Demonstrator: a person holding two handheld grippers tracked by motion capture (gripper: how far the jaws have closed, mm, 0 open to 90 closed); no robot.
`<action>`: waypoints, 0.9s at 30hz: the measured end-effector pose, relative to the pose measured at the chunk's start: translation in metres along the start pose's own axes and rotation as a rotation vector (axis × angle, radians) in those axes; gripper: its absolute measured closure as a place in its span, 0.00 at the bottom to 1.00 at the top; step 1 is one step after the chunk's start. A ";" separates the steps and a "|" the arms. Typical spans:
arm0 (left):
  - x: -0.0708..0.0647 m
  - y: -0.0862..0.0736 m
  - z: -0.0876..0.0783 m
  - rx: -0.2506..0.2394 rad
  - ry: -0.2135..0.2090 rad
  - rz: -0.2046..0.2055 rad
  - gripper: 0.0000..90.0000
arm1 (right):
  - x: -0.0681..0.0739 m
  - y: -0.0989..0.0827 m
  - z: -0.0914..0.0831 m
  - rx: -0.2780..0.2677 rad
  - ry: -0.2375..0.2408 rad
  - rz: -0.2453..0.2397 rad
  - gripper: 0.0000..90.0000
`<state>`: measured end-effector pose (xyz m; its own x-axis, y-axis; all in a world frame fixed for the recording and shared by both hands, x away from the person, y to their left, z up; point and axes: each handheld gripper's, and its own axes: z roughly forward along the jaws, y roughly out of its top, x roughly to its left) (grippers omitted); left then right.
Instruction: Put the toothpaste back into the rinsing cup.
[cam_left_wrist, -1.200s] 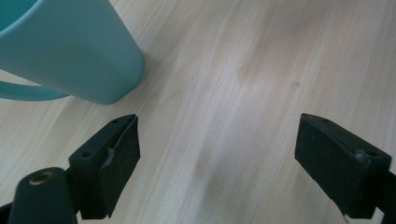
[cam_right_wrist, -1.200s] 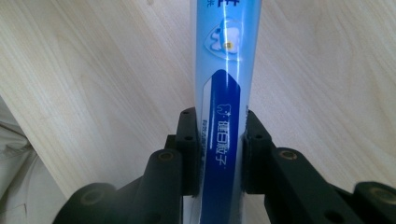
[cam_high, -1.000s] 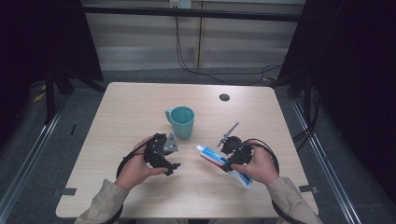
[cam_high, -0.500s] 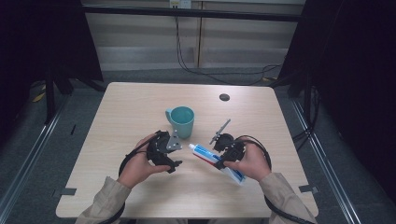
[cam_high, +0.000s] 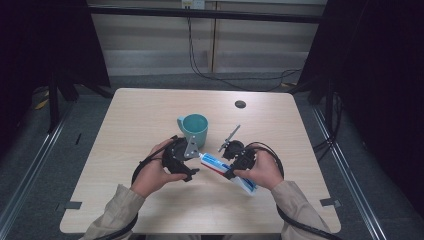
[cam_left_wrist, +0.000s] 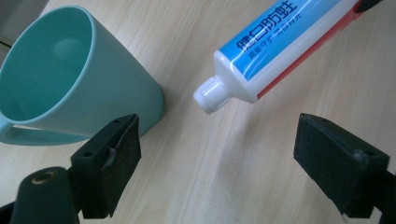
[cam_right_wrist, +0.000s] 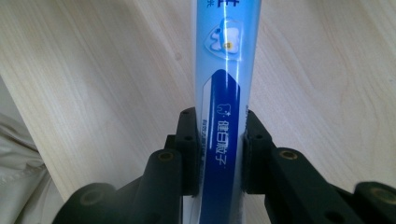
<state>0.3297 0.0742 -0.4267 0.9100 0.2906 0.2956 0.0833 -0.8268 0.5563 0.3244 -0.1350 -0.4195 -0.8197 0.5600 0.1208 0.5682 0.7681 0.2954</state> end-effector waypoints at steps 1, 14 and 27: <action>0.000 0.001 0.000 0.000 -0.001 0.002 0.16 | 0.001 0.001 0.000 0.005 -0.002 0.000 0.82; -0.001 0.007 0.004 0.005 0.005 0.038 0.17 | 0.003 0.012 0.002 0.008 0.018 -0.022 0.82; -0.008 0.008 0.010 0.002 0.004 0.098 0.17 | 0.007 0.018 0.000 0.016 0.018 -0.046 0.82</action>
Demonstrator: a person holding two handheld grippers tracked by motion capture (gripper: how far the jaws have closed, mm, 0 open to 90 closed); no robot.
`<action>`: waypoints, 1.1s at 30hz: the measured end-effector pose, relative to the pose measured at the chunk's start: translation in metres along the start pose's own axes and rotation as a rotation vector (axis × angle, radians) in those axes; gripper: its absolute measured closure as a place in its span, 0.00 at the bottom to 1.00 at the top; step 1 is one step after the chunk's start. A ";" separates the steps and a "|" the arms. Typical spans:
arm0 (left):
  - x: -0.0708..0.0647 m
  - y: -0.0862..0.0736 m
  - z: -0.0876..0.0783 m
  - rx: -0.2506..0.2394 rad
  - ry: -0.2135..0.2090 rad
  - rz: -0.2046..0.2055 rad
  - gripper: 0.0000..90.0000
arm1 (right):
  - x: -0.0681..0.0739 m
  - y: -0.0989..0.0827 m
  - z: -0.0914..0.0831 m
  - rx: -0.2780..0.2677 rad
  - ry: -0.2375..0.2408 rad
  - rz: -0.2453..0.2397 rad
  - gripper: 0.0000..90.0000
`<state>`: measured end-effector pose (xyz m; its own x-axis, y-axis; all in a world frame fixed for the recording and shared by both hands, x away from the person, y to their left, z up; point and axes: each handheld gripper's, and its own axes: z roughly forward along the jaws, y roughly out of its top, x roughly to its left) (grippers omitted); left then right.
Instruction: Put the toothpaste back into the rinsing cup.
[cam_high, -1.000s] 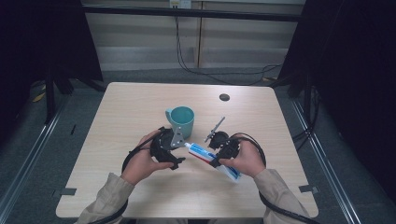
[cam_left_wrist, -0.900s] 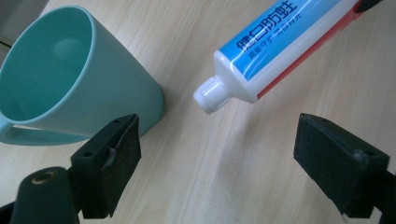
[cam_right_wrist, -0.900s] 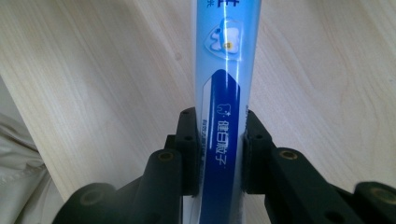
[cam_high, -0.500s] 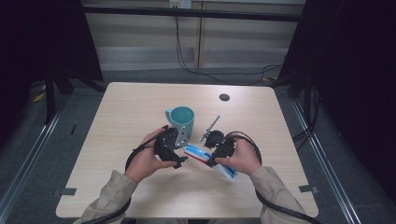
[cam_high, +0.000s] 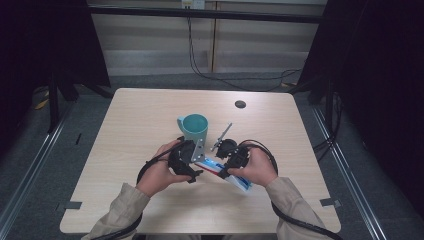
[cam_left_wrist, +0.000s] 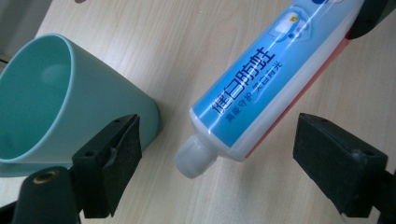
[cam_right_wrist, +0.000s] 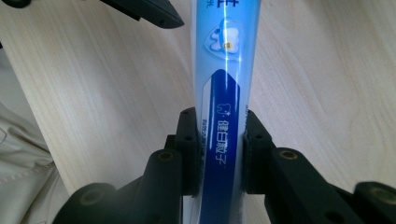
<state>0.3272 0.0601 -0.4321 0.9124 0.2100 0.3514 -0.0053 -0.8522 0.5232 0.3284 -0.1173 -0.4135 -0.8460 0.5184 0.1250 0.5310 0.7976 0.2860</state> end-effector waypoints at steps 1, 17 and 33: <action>-0.001 0.000 0.001 -0.008 -0.003 0.008 0.17 | 0.000 0.000 -0.001 0.000 0.001 0.002 0.82; -0.009 0.004 0.009 0.012 0.021 0.108 0.45 | 0.008 0.005 -0.012 -0.026 0.011 -0.040 0.82; -0.002 -0.005 -0.003 0.001 -0.043 -0.002 0.63 | 0.011 0.004 -0.007 -0.063 0.012 -0.073 0.72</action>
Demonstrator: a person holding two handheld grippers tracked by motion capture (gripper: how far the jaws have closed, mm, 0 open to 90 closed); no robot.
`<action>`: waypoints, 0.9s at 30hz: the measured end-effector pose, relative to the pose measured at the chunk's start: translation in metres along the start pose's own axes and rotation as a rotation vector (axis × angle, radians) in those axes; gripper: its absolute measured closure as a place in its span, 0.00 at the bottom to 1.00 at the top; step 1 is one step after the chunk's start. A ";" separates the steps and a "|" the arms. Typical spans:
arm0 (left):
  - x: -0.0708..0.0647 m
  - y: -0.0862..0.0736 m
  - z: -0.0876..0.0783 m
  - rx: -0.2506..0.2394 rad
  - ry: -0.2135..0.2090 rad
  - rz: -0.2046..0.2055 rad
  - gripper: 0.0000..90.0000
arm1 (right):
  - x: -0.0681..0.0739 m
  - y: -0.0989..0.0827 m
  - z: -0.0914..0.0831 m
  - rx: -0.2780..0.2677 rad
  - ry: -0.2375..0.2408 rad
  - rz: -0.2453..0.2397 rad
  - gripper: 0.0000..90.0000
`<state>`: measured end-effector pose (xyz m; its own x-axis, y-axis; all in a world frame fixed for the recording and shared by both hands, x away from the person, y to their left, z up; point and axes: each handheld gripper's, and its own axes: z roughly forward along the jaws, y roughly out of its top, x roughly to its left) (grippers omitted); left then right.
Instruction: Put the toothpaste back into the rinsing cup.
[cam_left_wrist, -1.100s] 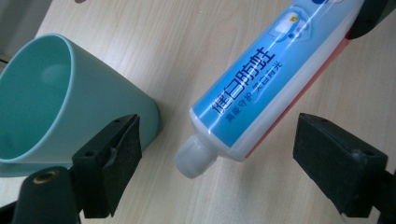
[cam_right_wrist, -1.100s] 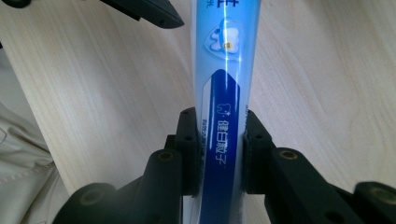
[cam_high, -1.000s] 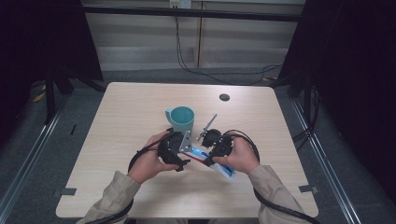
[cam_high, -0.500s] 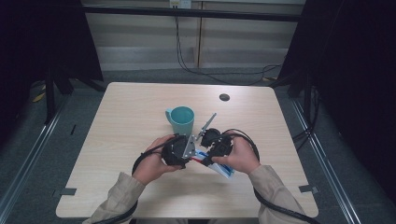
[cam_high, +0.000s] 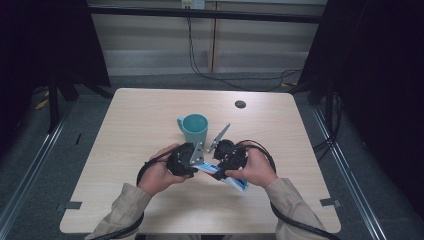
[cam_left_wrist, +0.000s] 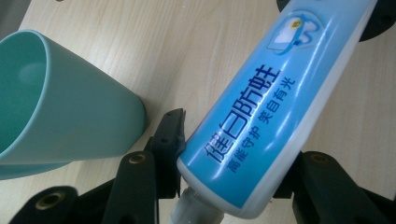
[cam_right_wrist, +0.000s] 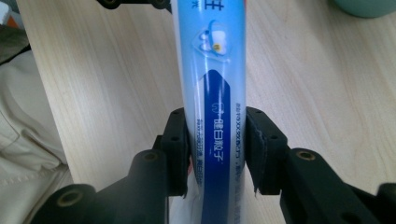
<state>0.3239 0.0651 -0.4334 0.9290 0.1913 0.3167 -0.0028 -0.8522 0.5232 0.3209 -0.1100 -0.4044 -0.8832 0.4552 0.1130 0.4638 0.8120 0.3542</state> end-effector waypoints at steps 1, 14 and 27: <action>0.000 0.000 0.000 -0.003 0.005 0.003 0.63 | 0.000 0.000 0.000 -0.005 0.006 0.010 0.72; 0.007 -0.011 -0.002 0.018 0.016 -0.038 0.65 | -0.015 -0.014 -0.015 -0.108 0.020 0.094 0.36; 0.019 -0.019 -0.008 0.018 0.035 -0.100 0.65 | -0.016 -0.019 -0.014 -0.101 -0.004 0.084 0.32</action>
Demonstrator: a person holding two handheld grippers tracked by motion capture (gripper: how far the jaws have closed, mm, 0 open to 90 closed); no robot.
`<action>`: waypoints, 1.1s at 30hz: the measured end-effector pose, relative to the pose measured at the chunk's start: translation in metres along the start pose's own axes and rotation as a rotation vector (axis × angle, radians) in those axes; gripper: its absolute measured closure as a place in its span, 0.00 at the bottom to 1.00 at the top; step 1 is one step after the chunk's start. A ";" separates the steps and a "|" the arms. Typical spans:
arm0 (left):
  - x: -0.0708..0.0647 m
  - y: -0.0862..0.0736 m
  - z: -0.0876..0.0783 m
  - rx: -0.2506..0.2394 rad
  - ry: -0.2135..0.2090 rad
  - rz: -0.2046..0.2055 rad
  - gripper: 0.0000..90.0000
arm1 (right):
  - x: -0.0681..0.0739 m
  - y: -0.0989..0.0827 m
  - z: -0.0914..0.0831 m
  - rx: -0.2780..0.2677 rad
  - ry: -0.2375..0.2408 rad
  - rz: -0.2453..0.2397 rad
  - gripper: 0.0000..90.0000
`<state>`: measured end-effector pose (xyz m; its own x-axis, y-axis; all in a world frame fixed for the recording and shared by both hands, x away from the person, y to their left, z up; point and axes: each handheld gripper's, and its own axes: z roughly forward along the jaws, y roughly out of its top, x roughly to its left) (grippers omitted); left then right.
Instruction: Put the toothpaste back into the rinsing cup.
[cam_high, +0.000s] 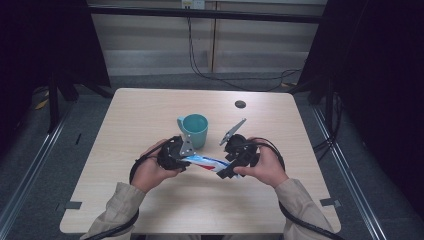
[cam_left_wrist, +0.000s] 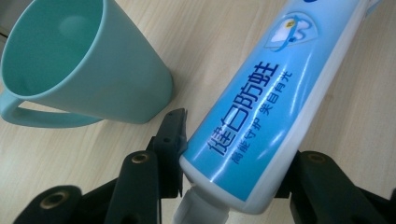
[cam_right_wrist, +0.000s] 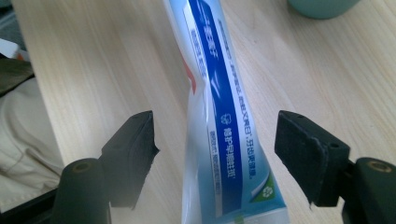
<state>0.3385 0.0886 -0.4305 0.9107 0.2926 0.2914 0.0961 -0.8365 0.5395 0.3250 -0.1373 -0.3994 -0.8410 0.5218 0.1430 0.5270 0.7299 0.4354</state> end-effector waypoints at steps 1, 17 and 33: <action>0.000 0.000 0.000 0.001 -0.004 -0.001 0.65 | 0.000 0.000 0.000 0.000 0.000 0.000 0.32; -0.003 0.003 0.001 -0.020 0.000 0.008 0.64 | 0.001 -0.003 0.016 0.035 -0.059 -0.060 0.65; -0.010 0.016 0.001 0.010 0.047 0.129 0.37 | 0.005 0.000 -0.001 -0.003 -0.069 -0.101 0.80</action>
<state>0.3310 0.0717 -0.4260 0.8959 0.2031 0.3950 -0.0169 -0.8731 0.4872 0.3209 -0.1352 -0.3983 -0.8792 0.4750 0.0365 0.4394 0.7789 0.4474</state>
